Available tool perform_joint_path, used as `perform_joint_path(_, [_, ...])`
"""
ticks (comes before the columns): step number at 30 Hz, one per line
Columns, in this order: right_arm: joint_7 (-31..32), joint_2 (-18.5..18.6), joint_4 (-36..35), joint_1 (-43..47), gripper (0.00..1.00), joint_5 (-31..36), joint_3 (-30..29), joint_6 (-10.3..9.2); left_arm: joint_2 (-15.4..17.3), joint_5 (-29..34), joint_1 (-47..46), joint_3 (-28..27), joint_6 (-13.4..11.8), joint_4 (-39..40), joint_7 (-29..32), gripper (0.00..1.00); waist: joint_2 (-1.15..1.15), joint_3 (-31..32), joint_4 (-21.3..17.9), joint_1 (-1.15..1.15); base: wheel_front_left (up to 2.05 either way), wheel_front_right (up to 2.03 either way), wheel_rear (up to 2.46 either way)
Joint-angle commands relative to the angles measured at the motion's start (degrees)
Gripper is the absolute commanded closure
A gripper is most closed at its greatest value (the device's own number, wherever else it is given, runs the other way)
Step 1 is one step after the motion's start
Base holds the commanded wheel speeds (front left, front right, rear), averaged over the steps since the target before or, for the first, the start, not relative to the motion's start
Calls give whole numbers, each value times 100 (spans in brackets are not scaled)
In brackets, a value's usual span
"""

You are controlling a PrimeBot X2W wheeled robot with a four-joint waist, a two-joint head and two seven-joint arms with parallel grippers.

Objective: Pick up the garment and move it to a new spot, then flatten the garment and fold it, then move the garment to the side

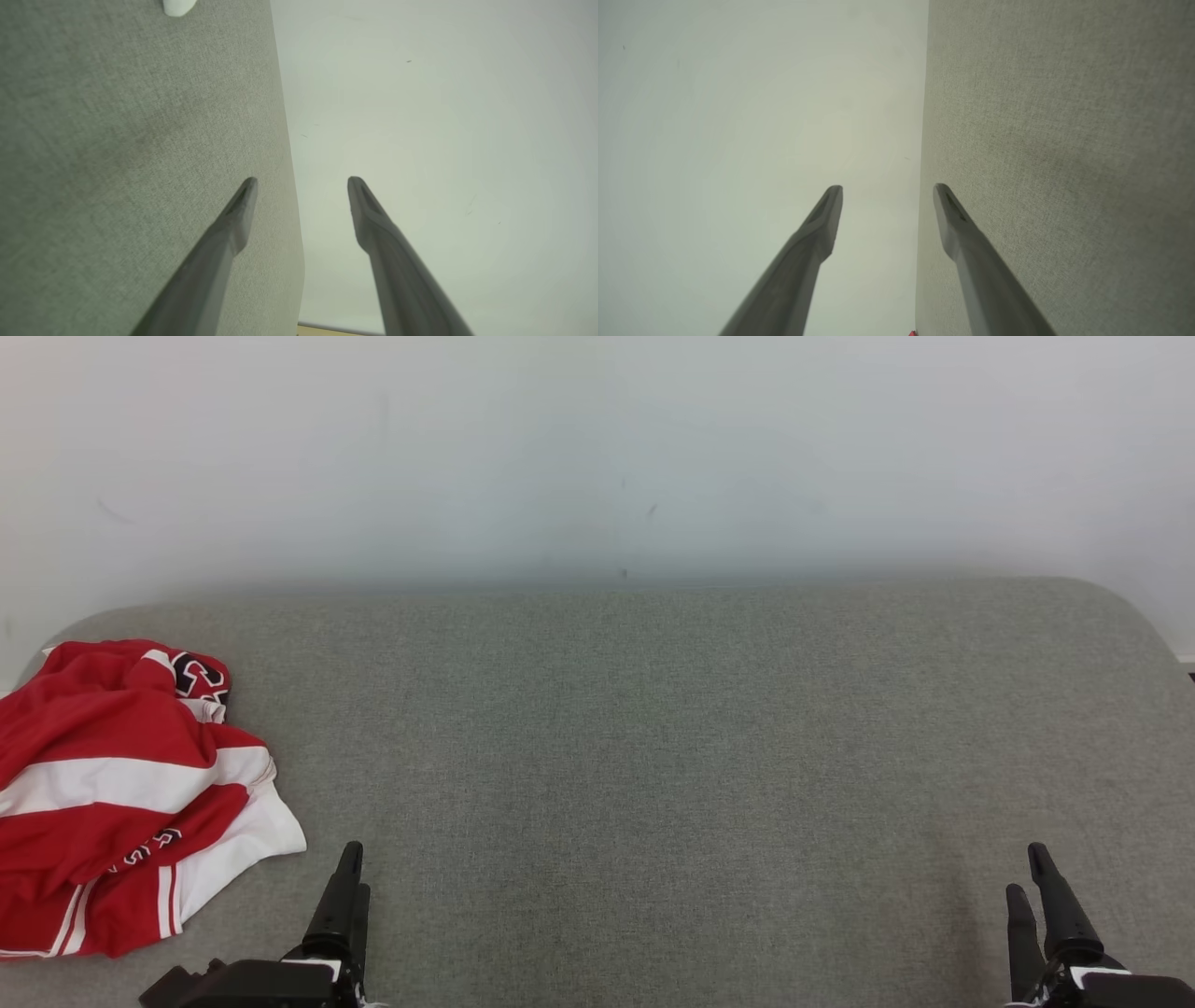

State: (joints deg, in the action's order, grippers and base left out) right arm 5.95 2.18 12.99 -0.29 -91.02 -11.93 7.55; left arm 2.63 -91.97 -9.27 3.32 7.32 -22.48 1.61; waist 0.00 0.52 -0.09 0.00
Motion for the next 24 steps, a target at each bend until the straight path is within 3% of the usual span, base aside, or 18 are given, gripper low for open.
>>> perform_joint_path(1, [-56, 55, -75, -104, 0, 90, 70, -1, 7, 108, -54, -18, 8, 133, -43, 0, 0, 7, 0, 0, 0, 0, 0])
perform_joint_path(11, [-347, 85, 106, -179, 0, 799, 373, -2, 10, 946, 67, -84, -89, 285, -271, 0, 0, 66, 7, 0, 0, 0, 0])
perform_joint_path(24, [-663, 85, 345, -320, 0, 2348, 737, -3, 14, 2580, 177, -15, -163, 453, -532, 0, 0, 141, 15, 0, 0, 0, 0])
